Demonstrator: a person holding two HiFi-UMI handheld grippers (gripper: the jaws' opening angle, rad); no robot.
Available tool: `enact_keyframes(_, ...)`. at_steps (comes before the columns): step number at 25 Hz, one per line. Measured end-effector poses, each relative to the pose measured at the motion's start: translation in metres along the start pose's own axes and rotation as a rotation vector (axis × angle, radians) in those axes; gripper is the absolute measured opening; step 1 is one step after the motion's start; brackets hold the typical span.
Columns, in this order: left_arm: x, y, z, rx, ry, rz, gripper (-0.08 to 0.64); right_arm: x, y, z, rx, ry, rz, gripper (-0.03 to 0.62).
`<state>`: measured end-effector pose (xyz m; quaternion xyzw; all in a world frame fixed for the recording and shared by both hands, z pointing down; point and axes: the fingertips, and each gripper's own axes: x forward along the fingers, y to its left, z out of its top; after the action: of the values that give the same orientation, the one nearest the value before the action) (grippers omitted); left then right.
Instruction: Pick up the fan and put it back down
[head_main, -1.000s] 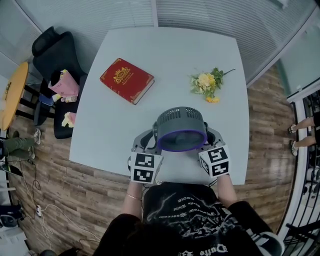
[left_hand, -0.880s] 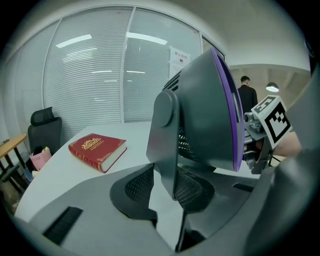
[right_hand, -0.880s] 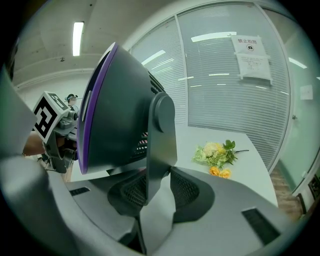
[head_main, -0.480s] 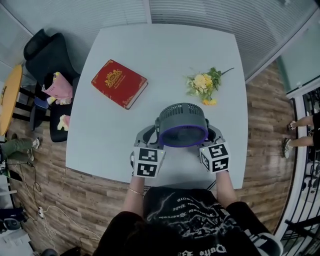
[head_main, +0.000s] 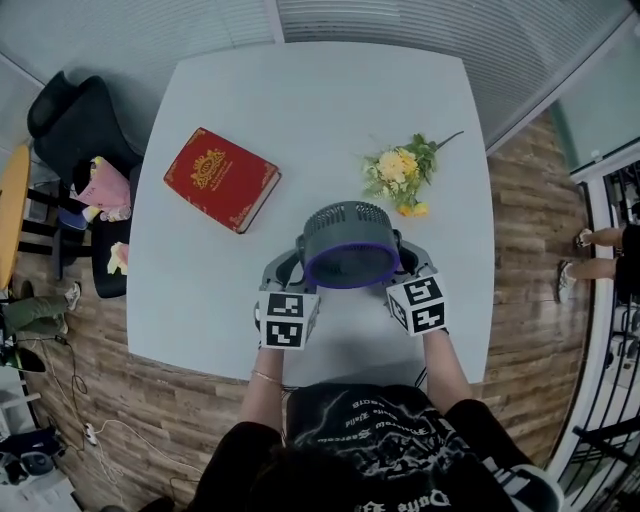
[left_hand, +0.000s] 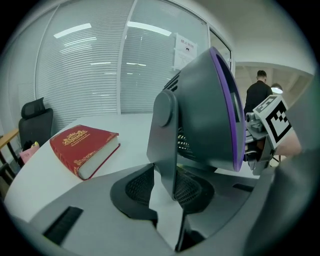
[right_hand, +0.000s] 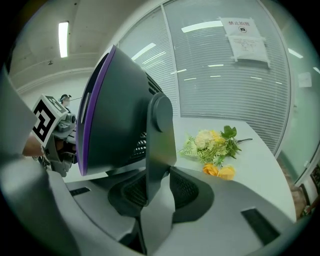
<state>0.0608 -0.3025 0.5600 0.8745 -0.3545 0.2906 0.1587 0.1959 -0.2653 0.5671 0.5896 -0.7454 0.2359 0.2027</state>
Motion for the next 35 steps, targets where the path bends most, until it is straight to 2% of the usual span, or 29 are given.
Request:
enact_keyframes(7, 0.034, 0.014, 0.0, -0.015, 0.02, 0.0, 0.097, 0.03, -0.017, -0.002, 0.065, -0.007, 0.012, 0.103)
enact_keyframes(17, 0.064, 0.02, -0.005, 0.016, 0.056, 0.01, 0.097, 0.052, -0.033, -0.007, 0.079, 0.005, -0.001, 0.101)
enact_keyframes(35, 0.084, 0.036, -0.01, 0.011, 0.059, 0.017, 0.101, 0.082, -0.039, -0.004, 0.009, 0.055, 0.008, 0.103)
